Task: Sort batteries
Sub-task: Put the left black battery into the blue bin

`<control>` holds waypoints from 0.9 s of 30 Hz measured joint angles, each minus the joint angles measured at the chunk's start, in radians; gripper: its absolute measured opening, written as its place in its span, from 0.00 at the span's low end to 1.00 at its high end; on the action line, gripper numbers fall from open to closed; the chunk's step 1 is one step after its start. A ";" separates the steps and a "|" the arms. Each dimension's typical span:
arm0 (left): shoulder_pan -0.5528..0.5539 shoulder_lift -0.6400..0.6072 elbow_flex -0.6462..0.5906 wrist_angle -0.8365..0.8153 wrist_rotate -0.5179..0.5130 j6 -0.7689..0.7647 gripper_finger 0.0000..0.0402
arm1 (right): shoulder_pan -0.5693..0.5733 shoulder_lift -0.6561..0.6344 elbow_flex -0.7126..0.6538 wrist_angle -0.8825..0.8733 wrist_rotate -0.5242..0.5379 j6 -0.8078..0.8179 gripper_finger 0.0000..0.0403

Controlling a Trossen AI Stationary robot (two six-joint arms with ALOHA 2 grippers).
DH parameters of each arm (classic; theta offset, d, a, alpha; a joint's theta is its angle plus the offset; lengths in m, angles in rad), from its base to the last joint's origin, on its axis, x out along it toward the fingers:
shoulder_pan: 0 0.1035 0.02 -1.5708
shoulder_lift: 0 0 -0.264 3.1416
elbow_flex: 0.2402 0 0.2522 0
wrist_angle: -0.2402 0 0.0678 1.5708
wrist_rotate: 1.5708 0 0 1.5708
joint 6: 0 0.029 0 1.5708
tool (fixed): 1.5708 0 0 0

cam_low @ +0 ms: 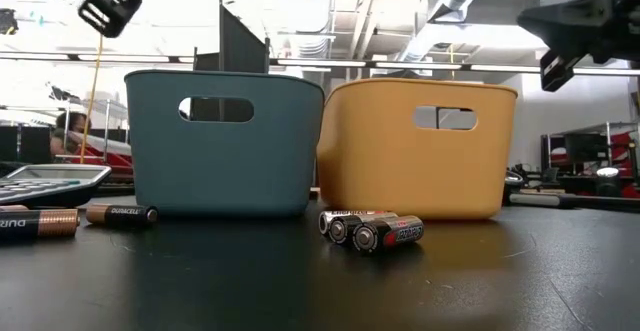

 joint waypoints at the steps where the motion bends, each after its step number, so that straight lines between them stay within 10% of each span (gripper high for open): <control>1: -0.033 0.037 0.046 -0.066 -0.046 -0.060 0.02 | -0.003 0.000 0.000 0.002 0.000 0.000 0.11; 7: -0.221 0.259 0.312 -0.515 -0.286 -0.571 0.02 | -0.015 0.000 0.000 0.003 0.000 0.000 0.11; 16: -0.276 0.587 0.471 -0.769 -0.244 -1.057 0.04 | -0.014 0.000 0.000 0.007 0.000 0.001 0.11; 27: -0.196 0.685 0.463 -0.817 -0.177 -1.395 0.46 | -0.011 0.000 0.000 0.006 -0.001 0.017 0.11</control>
